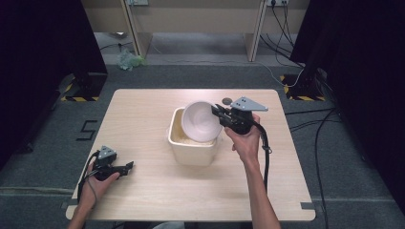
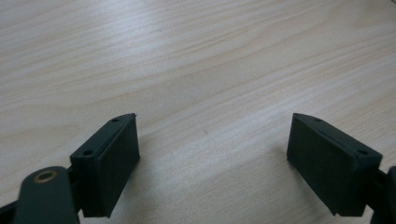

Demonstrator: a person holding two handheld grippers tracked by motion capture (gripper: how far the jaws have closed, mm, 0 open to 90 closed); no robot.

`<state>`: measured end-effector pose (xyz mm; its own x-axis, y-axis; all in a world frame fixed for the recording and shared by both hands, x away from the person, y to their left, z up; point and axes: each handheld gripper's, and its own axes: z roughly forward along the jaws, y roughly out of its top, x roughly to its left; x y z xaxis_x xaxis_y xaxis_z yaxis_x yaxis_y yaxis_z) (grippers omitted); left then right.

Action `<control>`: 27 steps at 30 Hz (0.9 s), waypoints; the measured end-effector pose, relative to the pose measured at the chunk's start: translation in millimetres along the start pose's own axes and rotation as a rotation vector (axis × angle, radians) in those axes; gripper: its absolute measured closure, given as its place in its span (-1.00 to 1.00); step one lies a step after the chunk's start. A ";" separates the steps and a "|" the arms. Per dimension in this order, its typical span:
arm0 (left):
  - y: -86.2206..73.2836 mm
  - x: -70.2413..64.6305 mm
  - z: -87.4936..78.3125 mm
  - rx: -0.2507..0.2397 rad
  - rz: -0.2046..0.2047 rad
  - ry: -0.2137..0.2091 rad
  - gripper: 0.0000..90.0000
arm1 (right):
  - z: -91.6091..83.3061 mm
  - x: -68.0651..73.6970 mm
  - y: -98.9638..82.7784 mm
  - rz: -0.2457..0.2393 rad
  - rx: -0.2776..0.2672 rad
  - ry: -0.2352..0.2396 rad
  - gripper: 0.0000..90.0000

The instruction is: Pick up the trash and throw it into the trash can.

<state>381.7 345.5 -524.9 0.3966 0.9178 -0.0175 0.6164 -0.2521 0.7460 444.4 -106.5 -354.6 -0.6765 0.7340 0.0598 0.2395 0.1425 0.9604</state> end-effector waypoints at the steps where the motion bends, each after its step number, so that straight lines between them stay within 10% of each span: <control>1: 0.0 0.0 0.0 0.000 0.000 0.000 -0.65 | 2.3 0.9 -0.6 0.001 0.003 0.003 0.85; 17: 0.0 0.0 0.0 0.000 0.000 0.000 -0.65 | 30.9 7.8 -17.4 0.033 0.069 0.053 0.63; 27: 0.0 -0.1 0.0 0.000 0.000 0.000 -0.65 | 19.5 3.4 -14.2 0.030 0.064 0.008 0.39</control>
<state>381.7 345.4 -524.9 0.3968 0.9178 -0.0173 0.6163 -0.2524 0.7459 452.2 -93.1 -373.4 -0.6741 0.7331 0.0904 0.3032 0.1630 0.9389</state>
